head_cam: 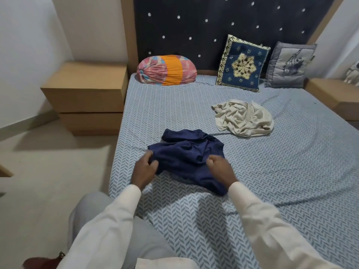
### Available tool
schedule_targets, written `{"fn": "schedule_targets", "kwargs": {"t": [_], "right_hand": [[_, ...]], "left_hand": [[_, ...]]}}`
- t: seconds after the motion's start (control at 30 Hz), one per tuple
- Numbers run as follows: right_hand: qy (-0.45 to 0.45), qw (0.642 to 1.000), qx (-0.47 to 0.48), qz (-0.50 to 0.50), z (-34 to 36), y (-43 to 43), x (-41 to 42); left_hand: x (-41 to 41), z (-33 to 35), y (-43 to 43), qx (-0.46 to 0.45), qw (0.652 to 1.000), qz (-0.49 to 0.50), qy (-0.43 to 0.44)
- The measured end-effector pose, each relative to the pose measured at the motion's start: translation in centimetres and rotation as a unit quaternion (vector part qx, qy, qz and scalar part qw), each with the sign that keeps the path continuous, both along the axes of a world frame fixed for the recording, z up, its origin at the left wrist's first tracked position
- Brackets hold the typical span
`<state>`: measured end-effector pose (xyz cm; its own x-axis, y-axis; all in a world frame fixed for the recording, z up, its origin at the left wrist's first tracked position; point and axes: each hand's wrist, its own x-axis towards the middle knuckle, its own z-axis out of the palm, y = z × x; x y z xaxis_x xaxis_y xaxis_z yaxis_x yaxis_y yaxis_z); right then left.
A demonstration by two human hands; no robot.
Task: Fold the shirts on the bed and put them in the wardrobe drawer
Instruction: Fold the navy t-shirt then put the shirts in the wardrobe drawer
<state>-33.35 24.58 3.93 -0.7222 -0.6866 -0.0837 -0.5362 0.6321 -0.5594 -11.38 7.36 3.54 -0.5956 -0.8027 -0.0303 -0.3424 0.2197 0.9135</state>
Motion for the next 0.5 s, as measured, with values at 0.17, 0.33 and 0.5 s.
{"fn": "schedule_targets", "kwargs": {"t": [0.17,0.33,0.5], "right_hand": [[-0.114,0.98,0.07,0.148,2.5,0.4,0.6],[0.067,0.956,0.238,0.161,-4.3,0.6,4.7],[-0.052,0.98,0.179,0.068,-2.0,0.9,2.1]], "left_hand": [[-2.5,3.9,-3.0,0.096,0.991,-0.027,0.093],[0.5,1.8,-4.9,0.09,0.979,-0.164,-0.081],[4.1,0.7,-7.8,-0.148,0.954,-0.123,-0.23]]}}
